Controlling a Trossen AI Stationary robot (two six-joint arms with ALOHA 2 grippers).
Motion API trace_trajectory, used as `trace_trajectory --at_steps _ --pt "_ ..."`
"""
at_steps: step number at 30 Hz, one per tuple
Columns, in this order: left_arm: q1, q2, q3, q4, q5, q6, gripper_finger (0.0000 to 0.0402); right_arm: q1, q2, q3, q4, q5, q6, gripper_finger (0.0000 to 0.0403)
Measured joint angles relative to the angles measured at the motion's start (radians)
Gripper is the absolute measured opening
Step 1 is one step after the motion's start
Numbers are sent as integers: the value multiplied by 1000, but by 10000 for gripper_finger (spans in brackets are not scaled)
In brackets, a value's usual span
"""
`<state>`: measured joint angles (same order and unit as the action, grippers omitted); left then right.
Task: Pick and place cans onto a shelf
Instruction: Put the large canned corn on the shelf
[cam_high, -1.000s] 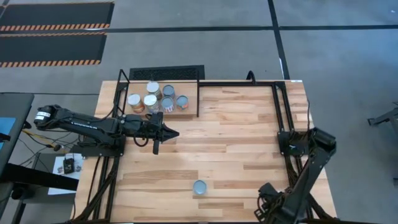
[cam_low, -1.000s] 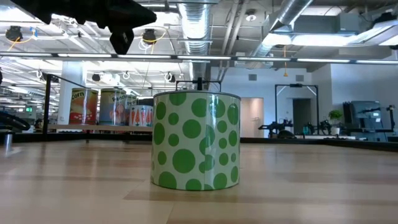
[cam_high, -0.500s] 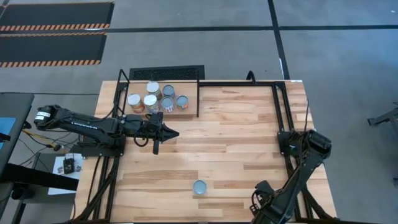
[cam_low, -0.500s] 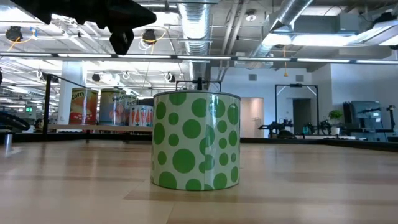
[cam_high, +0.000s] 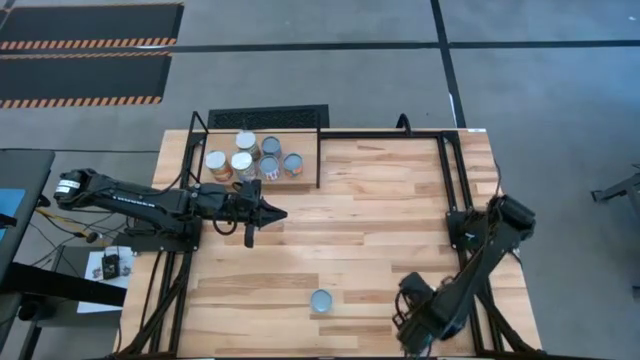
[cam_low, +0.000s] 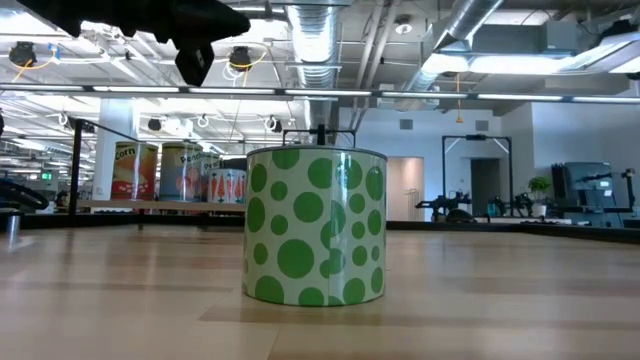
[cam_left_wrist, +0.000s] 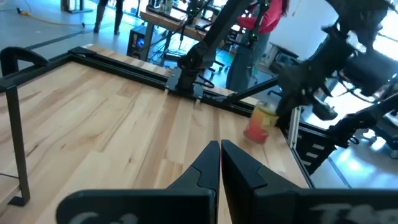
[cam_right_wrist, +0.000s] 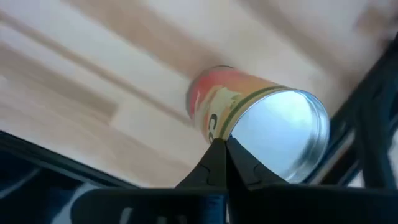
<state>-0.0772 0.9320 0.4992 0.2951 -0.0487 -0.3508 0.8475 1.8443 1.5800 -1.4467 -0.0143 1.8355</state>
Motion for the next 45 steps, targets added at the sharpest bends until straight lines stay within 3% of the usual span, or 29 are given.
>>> trace_trajectory --at_steps 7,14,21,28,35,45 --pt "0 -4 0 2 -9 -1 0 -175 -132 1 -61 139 -255 4" --pt "0 -15 0 9 -21 21 0 -447 -151 14 12 250 -767 3" --pt "0 -38 1 3 -65 36 0 -660 -19 129 251 351 -1291 3" --pt "0 -72 0 -51 -74 40 0 -756 172 290 402 355 -1724 3" --pt "0 -91 0 -86 -95 40 0 -774 321 434 372 352 -1911 5" --pt "0 -111 0 -107 -95 39 0 -770 338 448 368 226 -1942 17"
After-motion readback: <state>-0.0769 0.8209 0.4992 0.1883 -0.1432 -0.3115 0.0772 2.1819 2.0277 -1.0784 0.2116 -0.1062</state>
